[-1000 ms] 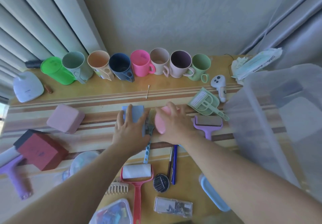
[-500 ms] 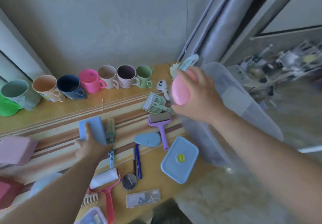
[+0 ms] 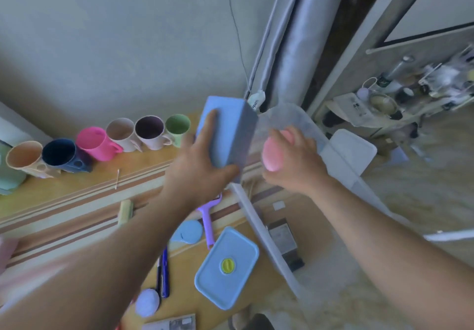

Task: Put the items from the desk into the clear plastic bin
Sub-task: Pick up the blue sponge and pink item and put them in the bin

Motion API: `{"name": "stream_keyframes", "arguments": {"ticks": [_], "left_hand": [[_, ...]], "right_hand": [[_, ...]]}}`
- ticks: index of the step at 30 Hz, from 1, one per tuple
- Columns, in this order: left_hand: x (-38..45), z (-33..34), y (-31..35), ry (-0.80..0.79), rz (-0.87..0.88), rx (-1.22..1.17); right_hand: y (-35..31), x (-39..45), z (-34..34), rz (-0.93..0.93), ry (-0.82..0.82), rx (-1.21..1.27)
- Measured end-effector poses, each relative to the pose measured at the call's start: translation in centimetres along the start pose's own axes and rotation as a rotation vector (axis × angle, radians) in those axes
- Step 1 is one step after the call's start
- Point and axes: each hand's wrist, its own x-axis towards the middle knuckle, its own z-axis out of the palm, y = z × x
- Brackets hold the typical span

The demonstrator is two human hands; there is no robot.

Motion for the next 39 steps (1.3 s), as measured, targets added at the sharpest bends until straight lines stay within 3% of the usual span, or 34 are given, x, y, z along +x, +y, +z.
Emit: {"name": "stream_keyframes", "arguments": {"ticks": [4,10,13,19,22,26,30,33,39], "left_hand": [[2.0,6.9,6.0,-0.17,0.033,0.134],[4.8,15.5,4.5,-0.398,-0.086,0.37],[6.3,17.3,3.1,-0.433,-0.173,0.392],[9.0,19.4,1.6,-0.389,-0.288,0.416],[9.3,19.6,1.1,-0.405,-0.313,0.413],[10.1,20.4,1.4,-0.402,-0.247,0.407],[12.3,21.2,1.4,-0.35,0.041,0.633],[14.2,22.4,0.7,-0.402,0.195,0.668],[14.6,24.6,-1.2,-0.438,0.243,0.602]], "right_hand": [[5.5,-0.7,3.1,0.073,-0.076,0.052],[9.6,-1.4,9.9,0.157,-0.331,0.074],[10.2,0.2,12.0,0.151,-0.363,0.091],[9.7,4.0,14.3,0.032,-0.238,-0.017],[9.8,4.3,13.8,0.04,-0.29,0.041],[10.3,2.1,12.6,0.0,-0.268,0.037],[10.9,1.0,12.9,-0.08,-0.209,-0.069],[11.0,1.1,13.2,-0.091,-0.161,-0.054],[11.9,0.3,15.6,-0.124,-0.048,-0.034]]}}
